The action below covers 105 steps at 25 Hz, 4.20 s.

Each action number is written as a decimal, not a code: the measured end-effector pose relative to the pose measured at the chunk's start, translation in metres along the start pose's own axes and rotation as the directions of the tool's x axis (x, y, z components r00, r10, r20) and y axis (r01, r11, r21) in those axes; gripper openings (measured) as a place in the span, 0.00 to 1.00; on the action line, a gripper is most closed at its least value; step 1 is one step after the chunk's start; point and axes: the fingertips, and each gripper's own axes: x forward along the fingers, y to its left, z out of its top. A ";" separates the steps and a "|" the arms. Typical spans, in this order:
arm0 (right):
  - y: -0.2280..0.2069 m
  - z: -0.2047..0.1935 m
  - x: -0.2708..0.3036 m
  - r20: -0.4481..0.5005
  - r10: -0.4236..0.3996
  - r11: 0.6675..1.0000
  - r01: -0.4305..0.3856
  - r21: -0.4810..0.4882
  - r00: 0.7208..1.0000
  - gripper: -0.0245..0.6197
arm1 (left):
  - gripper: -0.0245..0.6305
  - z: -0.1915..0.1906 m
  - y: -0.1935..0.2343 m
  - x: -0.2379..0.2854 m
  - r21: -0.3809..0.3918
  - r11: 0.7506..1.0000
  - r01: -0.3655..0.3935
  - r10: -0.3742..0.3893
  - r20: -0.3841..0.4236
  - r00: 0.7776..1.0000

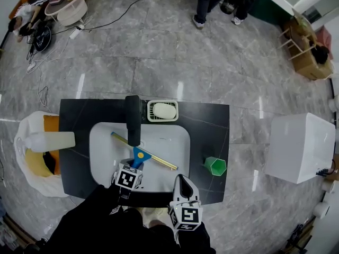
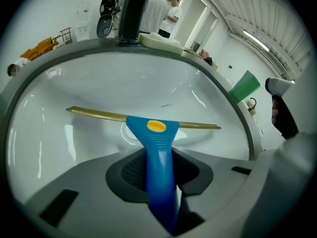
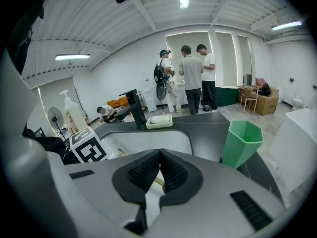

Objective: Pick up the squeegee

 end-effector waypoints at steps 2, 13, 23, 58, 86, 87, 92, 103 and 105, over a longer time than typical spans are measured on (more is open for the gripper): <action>-0.001 0.004 -0.008 0.012 0.000 1.000 0.000 -0.008 1.000 0.06 | 0.23 0.008 -0.006 -0.009 -0.004 1.000 -0.001 0.001 0.026 1.000; -0.001 0.030 -0.063 0.088 0.018 0.999 -0.014 -0.052 0.996 0.06 | 0.23 0.036 -0.044 -0.069 -0.010 1.000 -0.025 0.027 0.165 0.986; -0.003 0.039 -0.130 0.158 0.021 0.995 -0.006 -0.097 0.987 0.06 | 0.23 0.030 -0.086 -0.126 -0.017 0.998 -0.055 0.058 0.274 0.960; 0.028 -0.010 -0.379 0.404 0.055 0.984 0.019 -0.175 0.913 0.06 | 0.23 -0.115 -0.238 -0.374 0.007 0.979 -0.206 0.139 0.714 0.687; 0.085 -0.056 -0.455 0.451 0.097 0.978 -0.002 -0.206 0.887 0.06 | 0.23 -0.238 -0.260 -0.450 0.022 0.953 -0.303 0.168 0.793 0.586; 0.084 -0.055 -0.455 0.452 0.095 0.979 0.000 -0.205 0.887 0.06 | 0.23 -0.237 -0.261 -0.449 0.025 0.953 -0.302 0.165 0.793 0.586; 0.083 -0.056 -0.453 0.448 0.093 0.979 0.001 -0.204 0.889 0.06 | 0.23 -0.235 -0.261 -0.448 0.034 0.954 -0.299 0.156 0.794 0.588; 0.087 -0.054 -0.452 0.447 0.096 0.978 -0.001 -0.207 0.889 0.06 | 0.23 -0.234 -0.257 -0.449 0.032 0.953 -0.302 0.161 0.791 0.591; 0.087 -0.054 -0.451 0.446 0.096 0.978 -0.002 -0.207 0.890 0.06 | 0.23 -0.235 -0.257 -0.449 0.032 0.952 -0.303 0.162 0.790 0.591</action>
